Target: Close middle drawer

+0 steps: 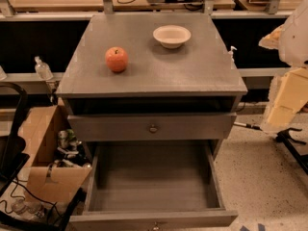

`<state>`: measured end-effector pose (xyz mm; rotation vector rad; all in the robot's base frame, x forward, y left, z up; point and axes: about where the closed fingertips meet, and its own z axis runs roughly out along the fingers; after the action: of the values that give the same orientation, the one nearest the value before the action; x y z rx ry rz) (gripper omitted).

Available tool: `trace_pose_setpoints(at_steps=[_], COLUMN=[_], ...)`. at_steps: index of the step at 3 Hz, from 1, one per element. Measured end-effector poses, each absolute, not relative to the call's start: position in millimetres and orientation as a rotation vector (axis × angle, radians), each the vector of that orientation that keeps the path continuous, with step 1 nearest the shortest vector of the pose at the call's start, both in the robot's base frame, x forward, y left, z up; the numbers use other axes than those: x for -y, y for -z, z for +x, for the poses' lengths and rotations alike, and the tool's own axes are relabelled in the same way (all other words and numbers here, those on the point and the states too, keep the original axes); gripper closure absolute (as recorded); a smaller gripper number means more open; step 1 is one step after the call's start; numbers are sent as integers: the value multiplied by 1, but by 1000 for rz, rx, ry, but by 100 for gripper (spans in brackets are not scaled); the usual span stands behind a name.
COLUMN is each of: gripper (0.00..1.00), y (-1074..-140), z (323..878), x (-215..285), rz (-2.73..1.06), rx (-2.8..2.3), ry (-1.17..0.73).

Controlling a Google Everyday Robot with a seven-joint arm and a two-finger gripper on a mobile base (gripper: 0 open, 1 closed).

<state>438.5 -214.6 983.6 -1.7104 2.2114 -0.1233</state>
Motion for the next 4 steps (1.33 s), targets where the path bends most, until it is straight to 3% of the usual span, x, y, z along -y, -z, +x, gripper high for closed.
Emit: trace_pose_setpoints(at_steps=[2, 4], gripper=[4, 0], y=[-974, -892], z=[433, 392], x=[217, 254], rz=[-1690, -1711], rx=[-2165, -2048], ry=[189, 290])
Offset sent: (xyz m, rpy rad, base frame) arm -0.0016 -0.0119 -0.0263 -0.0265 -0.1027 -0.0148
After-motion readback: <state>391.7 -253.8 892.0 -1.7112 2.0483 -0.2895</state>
